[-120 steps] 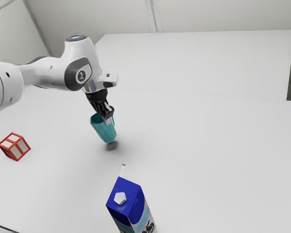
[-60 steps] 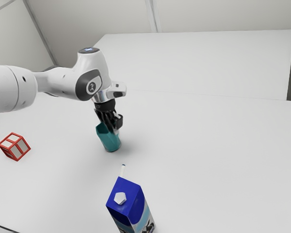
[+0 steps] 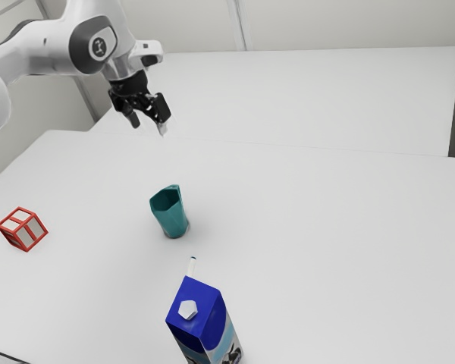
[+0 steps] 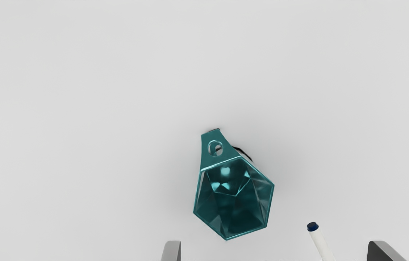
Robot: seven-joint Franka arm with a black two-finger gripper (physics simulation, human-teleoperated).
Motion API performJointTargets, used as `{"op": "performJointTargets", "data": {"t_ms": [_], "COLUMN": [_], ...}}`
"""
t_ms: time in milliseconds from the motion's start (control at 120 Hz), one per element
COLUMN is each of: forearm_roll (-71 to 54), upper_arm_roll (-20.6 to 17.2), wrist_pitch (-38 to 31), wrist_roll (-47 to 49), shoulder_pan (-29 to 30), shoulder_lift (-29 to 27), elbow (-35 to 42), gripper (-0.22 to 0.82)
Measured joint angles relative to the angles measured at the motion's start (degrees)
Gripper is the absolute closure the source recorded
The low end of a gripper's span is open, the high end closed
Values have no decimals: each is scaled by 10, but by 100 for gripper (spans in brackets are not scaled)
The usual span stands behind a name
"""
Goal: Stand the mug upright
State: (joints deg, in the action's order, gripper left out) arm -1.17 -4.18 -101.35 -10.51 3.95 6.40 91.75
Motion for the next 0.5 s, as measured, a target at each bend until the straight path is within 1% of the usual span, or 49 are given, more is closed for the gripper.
{"op": "performJointTargets", "data": {"t_ms": [75,200,500], "forearm_roll": [-1,-1,1], "upper_arm_roll": [1,1,1], "wrist_pitch": [29,60,88], "wrist_roll": [2,4,7], "shoulder_pan": [1,-1,2], "shoulder_lift": [-7,-17,-18], "elbow": [-21,-23,-21], "gripper": [3,2,0]}}
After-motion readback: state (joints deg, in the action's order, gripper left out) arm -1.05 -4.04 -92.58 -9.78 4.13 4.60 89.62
